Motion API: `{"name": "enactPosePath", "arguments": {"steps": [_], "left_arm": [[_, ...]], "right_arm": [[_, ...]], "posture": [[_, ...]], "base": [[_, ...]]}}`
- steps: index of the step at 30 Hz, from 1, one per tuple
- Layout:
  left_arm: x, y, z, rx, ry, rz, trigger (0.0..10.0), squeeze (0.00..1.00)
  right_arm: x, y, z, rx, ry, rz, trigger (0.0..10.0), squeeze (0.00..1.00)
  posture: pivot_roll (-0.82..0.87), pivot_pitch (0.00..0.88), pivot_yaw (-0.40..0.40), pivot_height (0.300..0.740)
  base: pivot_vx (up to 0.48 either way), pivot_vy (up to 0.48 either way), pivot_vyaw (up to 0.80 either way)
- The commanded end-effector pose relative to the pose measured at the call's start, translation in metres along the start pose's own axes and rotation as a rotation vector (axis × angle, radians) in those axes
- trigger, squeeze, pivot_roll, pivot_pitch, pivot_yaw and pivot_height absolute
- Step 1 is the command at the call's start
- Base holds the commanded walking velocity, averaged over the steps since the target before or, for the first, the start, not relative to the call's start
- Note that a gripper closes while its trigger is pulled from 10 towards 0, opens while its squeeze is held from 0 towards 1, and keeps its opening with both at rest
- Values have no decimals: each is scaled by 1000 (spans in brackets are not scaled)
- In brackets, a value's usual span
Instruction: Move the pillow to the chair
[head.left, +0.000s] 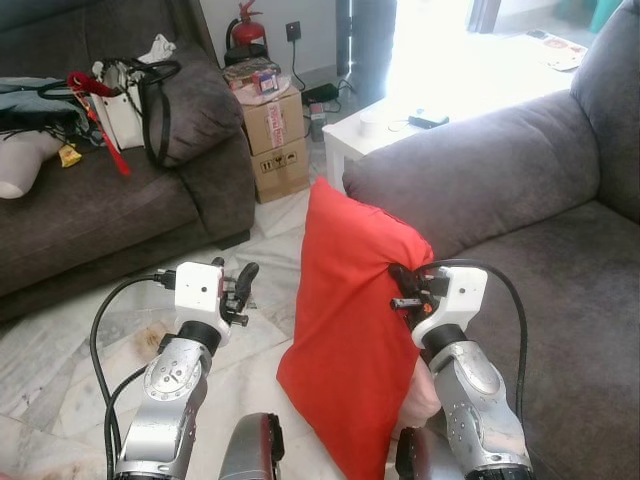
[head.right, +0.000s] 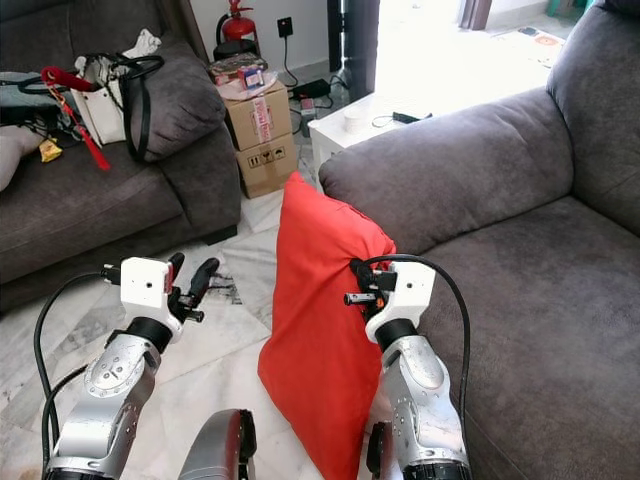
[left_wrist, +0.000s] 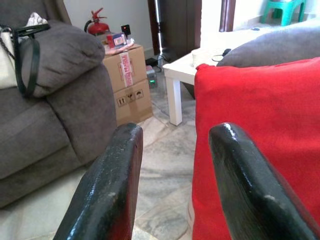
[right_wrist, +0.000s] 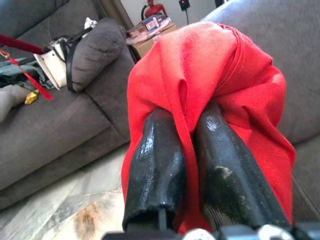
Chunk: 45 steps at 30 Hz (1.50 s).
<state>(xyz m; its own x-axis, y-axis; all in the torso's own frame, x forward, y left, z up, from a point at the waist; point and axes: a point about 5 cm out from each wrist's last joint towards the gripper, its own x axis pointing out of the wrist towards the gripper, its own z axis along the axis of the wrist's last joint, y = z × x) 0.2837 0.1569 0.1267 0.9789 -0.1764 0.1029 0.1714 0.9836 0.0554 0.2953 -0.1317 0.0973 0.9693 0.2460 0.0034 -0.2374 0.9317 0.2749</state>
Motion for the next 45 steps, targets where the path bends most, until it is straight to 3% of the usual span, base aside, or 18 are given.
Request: {"name": "enactPosePath", "arguments": {"steps": [1, 17, 45], "left_arm": [[-2, 3, 0, 9, 4, 5, 10000, 0], [-3, 2, 0, 7, 4, -4, 10000, 0], [-2, 3, -1, 13, 15, -8, 10000, 0]], "right_arm": [[7, 14, 39, -20, -182, 61, 10000, 0], [8, 15, 37, -18, -179, 65, 10000, 0], [11, 11, 33, -6, -165, 38, 10000, 0]], "posture": [[12, 38, 90, 659], [8, 22, 94, 738], [20, 42, 101, 740]], "base": [[0, 0, 0], [0, 0, 0], [0, 0, 0]]}}
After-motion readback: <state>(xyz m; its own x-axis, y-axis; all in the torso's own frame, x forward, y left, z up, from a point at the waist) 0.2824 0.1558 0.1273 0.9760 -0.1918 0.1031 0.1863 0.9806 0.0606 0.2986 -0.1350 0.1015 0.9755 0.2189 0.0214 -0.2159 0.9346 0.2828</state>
